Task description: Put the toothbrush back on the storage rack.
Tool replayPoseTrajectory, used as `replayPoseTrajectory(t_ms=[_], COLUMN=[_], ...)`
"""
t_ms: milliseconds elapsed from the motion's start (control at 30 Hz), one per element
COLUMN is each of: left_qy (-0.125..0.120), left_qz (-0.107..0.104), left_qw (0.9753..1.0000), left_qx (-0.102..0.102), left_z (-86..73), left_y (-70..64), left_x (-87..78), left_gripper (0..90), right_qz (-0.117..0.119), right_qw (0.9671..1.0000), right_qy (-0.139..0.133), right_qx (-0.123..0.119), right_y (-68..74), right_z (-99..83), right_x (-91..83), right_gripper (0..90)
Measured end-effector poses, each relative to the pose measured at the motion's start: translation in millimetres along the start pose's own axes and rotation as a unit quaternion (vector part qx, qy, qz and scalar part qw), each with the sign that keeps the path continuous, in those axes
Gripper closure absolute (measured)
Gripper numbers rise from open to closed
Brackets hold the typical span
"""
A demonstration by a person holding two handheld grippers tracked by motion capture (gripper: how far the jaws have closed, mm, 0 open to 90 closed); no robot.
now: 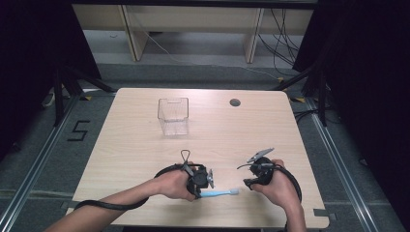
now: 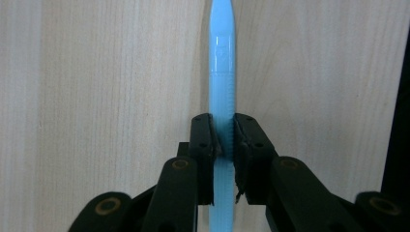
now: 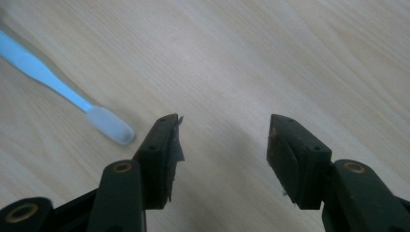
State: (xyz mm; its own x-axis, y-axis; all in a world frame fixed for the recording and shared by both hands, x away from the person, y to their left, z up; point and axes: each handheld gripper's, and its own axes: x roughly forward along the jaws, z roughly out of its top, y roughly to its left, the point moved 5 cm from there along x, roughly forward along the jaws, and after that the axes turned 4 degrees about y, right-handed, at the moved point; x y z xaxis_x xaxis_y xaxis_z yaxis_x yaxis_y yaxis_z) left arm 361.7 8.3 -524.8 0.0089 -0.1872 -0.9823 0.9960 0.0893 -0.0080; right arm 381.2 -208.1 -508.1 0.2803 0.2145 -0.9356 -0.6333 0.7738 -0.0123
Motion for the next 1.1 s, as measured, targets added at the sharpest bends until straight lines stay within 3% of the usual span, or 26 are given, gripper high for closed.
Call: replayPoseTrajectory(t_ms=[167, 200, 300, 333, 367, 400, 433, 467, 500, 533, 600, 633, 667, 733, 767, 800, 833, 900, 933, 967, 1000, 1033, 1067, 1100], left_qy=[-0.022, -0.034, -0.054, -0.075, -0.075, -0.097, -0.097, -0.115, -0.115, -0.132, -0.152, -0.162, -0.184, -0.198, -0.198, -0.224, -0.224, -0.268, -0.277, -0.277, -0.304, -0.304, -0.318, -0.333], left_qz=[0.006, 0.007, 0.012, 0.016, 0.016, 0.022, 0.022, 0.022, 0.022, 0.024, 0.028, 0.030, 0.031, 0.035, 0.035, 0.037, 0.037, 0.047, 0.050, 0.050, 0.057, 0.057, 0.065, 0.067], left_qw=[0.9997, 0.9994, 0.9984, 0.9969, 0.9969, 0.9949, 0.9949, 0.9927, 0.9927, 0.9903, 0.9870, 0.9852, 0.9809, 0.9783, 0.9783, 0.9721, 0.9721, 0.9595, 0.9566, 0.9566, 0.9472, 0.9472, 0.9417, 0.9354], left_qx=[-0.004, -0.007, -0.014, -0.017, -0.017, -0.017, -0.017, -0.027, -0.027, -0.036, -0.044, -0.046, -0.056, -0.052, -0.052, -0.058, -0.058, -0.071, -0.074, -0.074, -0.085, -0.085, -0.089, -0.098], left_z=[-1.5, -2.1, -3.7, -6.0, -6.0, -7.4, -7.4, -9.3, -9.3, -10.4, -13.2, -14.9, -17.4, -22.5, -22.5, -26.2, -26.2, -32.4, -34.7, -34.7, -38.4, -38.4, -42.8, -44.9], left_y=[0.3, 1.1, 3.4, 5.7, 5.7, 7.7, 7.7, 7.8, 7.8, 8.0, 9.3, 10.4, 11.1, 14.1, 14.1, 16.2, 16.2, 19.0, 19.5, 19.5, 20.4, 20.4, 22.5, 23.5], left_x=[-7.0, -10.6, -16.7, -21.5, -21.5, -25.7, -25.7, -29.4, -29.4, -31.9, -36.5, -38.8, -42.3, -47.9, -47.9, -52.8, -52.8, -59.1, -60.7, -60.7, -63.7, -63.7, -66.2, -67.5], left_gripper=[78.1, 78.1, 78.1, 78.1, 78.1, 78.1, 78.1, 78.1, 78.1, 78.1, 78.1, 78.1, 78.1, 78.1, 78.1, 78.1, 78.1, 78.1, 78.1, 78.1, 78.1, 78.1, 78.1, 78.1], right_qz=[-0.006, -0.009, -0.018, -0.030, -0.030, -0.042, -0.044, -0.047, -0.047, -0.054, -0.060, -0.065, -0.065, -0.068, -0.068, -0.071, -0.071, -0.078, -0.076, -0.076, -0.076, -0.076, -0.083, -0.075], right_qw=[0.9998, 0.9996, 0.9983, 0.9971, 0.9971, 0.9952, 0.9940, 0.9924, 0.9924, 0.9916, 0.9889, 0.9883, 0.9854, 0.9845, 0.9845, 0.9831, 0.9831, 0.9808, 0.9806, 0.9806, 0.9787, 0.9787, 0.9789, 0.9783], right_qy=[-0.018, -0.025, -0.049, -0.064, -0.064, -0.082, -0.091, -0.098, -0.098, -0.103, -0.113, -0.120, -0.129, -0.135, -0.135, -0.141, -0.141, -0.156, -0.152, -0.152, -0.161, -0.161, -0.165, -0.165], right_qx=[0.010, 0.006, 0.025, 0.029, 0.029, 0.034, 0.042, 0.058, 0.058, 0.056, 0.075, 0.069, 0.091, 0.089, 0.089, 0.093, 0.093, 0.087, 0.098, 0.098, 0.103, 0.103, 0.088, 0.100], right_y=[-3.1, -4.9, -8.1, -12.8, -12.8, -17.6, -19.1, -19.2, -19.2, -22.3, -24.4, -27.6, -27.3, -30.1, -30.1, -31.8, -31.8, -35.2, -34.1, -34.1, -34.5, -34.5, -38.2, -36.1], right_z=[1.5, 2.2, 4.2, 5.1, 5.1, 6.2, 6.7, 6.9, 6.9, 7.2, 6.8, 6.9, 6.8, 6.6, 6.6, 6.5, 6.5, 7.7, 7.0, 7.0, 7.6, 7.6, 7.5, 7.6], right_x=[-4.7, -5.8, -11.9, -16.2, -16.2, -20.4, -22.0, -23.8, -23.8, -25.2, -27.8, -28.7, -30.1, -31.0, -31.0, -31.6, -31.6, -31.7, -31.8, -31.8, -30.9, -30.9, -30.1, -29.0], right_gripper=[46.6, 46.7, 47.0, 47.2, 47.2, 47.4, 47.4, 47.5, 47.5, 47.7, 47.8, 47.8, 47.9, 48.0, 48.0, 48.1, 48.1, 48.2, 48.2, 48.2, 48.2, 48.2, 48.3, 48.4])
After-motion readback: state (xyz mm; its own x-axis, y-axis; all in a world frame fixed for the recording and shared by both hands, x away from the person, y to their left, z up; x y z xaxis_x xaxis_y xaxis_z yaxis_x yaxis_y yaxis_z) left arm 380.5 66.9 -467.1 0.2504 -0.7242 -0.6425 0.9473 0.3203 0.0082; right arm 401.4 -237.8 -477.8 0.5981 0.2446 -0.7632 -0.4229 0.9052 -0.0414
